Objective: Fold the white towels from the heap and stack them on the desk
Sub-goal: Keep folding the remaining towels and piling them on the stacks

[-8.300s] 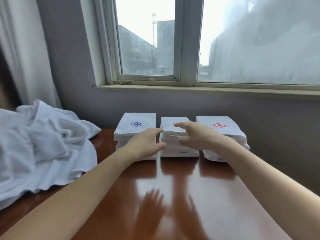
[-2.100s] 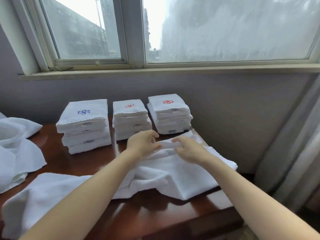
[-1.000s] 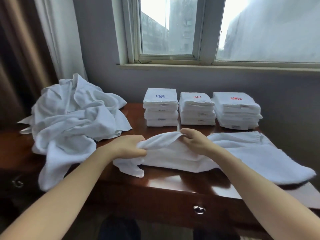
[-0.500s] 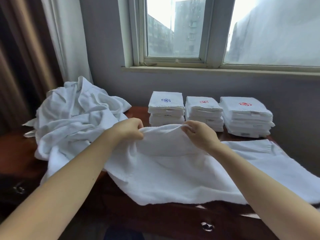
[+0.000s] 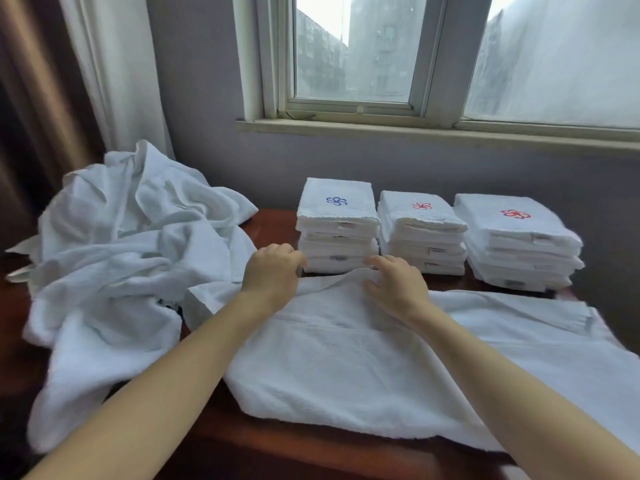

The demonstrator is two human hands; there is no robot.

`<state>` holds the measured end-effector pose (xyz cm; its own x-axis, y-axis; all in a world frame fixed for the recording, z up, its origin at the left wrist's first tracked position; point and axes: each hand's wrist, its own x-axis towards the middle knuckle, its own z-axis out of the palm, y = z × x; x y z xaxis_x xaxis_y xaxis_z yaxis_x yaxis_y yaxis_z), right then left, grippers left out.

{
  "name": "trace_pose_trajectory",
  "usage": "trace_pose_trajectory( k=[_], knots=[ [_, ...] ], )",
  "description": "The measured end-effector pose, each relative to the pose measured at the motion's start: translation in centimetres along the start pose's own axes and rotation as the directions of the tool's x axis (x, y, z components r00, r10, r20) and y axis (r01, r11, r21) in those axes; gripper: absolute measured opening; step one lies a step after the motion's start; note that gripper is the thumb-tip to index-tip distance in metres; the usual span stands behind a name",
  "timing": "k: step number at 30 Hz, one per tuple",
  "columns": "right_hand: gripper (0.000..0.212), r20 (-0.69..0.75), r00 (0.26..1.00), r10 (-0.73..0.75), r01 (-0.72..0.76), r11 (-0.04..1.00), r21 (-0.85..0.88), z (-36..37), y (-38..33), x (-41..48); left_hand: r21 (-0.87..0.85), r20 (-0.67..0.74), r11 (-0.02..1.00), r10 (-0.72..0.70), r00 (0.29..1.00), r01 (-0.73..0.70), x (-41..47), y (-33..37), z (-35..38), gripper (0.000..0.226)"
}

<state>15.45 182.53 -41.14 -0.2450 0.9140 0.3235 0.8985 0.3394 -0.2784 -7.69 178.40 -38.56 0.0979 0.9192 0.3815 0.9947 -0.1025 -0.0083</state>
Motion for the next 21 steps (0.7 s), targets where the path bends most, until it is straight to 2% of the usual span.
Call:
trace_pose_trajectory(
  k=[2, 5, 8, 15, 18, 21],
  knots=[
    [0.042, -0.009, 1.0, -0.011, 0.011, 0.998, 0.055, -0.5, 0.3, -0.7, -0.188, -0.002, 0.982, 0.028, 1.0, -0.028, -0.3, 1.7, 0.3, 0.032],
    [0.035, -0.077, 0.997, 0.024, -0.011, 0.988, 0.154, -1.9, 1.7, -2.6, -0.457, 0.06, 0.889, 0.048, 0.997, -0.015, -1.5, 4.9, 0.3, 0.023],
    [0.033, -0.08, 0.989, 0.121, -0.098, 0.965, 0.243, -3.7, 4.2, -5.8, -0.596, 0.115, 0.803, 0.116, 0.987, -0.025, -3.0, 8.7, 0.2, 0.019],
    [0.034, -0.001, 0.963, 0.269, -0.262, 0.939, 0.224, -6.3, 9.7, -12.5, -0.638, 0.107, 0.758, 0.26, 0.96, -0.134, -5.5, 16.8, 1.0, 0.031],
    [0.034, 0.03, 0.957, 0.288, -0.288, 0.941, 0.175, -6.6, 11.1, -15.0, -0.536, 0.123, 0.819, 0.313, 0.942, -0.202, -6.2, 18.6, 1.9, 0.04],
    [0.046, 0.09, 0.966, 0.241, -0.24, 0.971, -0.017, -6.2, 12.2, -16.9, -0.382, 0.227, 0.894, 0.338, 0.913, -0.236, -6.8, 19.6, 3.0, 0.058]
  ],
)
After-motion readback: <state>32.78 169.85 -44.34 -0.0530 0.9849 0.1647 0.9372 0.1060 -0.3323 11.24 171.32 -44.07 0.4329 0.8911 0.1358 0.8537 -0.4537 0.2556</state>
